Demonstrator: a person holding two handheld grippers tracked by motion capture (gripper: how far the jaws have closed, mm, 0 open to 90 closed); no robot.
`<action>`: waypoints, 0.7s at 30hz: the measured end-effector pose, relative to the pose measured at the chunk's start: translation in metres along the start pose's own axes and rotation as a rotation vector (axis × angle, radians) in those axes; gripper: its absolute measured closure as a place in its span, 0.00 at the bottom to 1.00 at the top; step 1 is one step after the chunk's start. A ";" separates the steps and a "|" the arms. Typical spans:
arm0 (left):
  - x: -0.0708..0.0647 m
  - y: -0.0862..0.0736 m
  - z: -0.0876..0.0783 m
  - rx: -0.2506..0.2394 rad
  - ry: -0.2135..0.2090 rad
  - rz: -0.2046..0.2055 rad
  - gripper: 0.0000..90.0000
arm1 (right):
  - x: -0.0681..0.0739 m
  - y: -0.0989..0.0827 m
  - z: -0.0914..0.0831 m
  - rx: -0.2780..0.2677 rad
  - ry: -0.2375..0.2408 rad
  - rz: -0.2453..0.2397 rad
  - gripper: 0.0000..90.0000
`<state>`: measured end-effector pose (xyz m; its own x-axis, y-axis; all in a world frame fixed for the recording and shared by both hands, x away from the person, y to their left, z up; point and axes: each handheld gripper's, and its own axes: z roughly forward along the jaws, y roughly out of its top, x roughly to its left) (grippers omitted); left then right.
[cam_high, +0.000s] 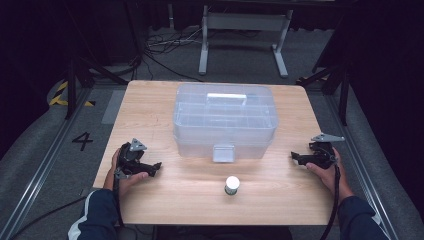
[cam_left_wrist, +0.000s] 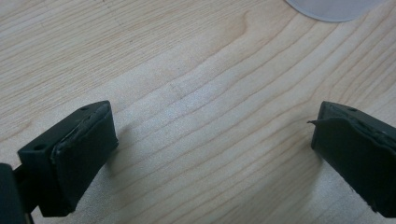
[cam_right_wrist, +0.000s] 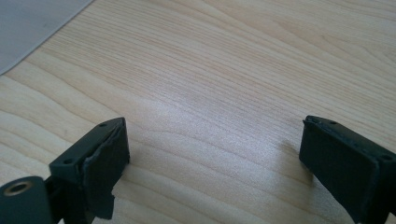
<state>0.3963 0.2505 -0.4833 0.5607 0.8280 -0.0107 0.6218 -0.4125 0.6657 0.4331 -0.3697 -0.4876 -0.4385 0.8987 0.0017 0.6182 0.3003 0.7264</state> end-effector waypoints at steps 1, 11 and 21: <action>0.000 0.000 0.000 -0.002 0.000 0.000 0.00 | 0.000 0.000 0.000 0.000 -0.003 0.001 0.10; 0.000 0.000 0.000 -0.002 -0.001 0.002 0.00 | 0.000 -0.001 -0.001 -0.001 -0.004 0.005 0.10; 0.000 0.000 0.000 -0.001 -0.003 0.003 0.00 | -0.004 -0.001 -0.003 0.005 0.021 -0.010 0.14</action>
<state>0.3966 0.2506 -0.4833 0.5642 0.8256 -0.0105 0.6197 -0.4150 0.6662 0.4321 -0.3748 -0.4864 -0.4580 0.8889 0.0090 0.6169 0.3105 0.7233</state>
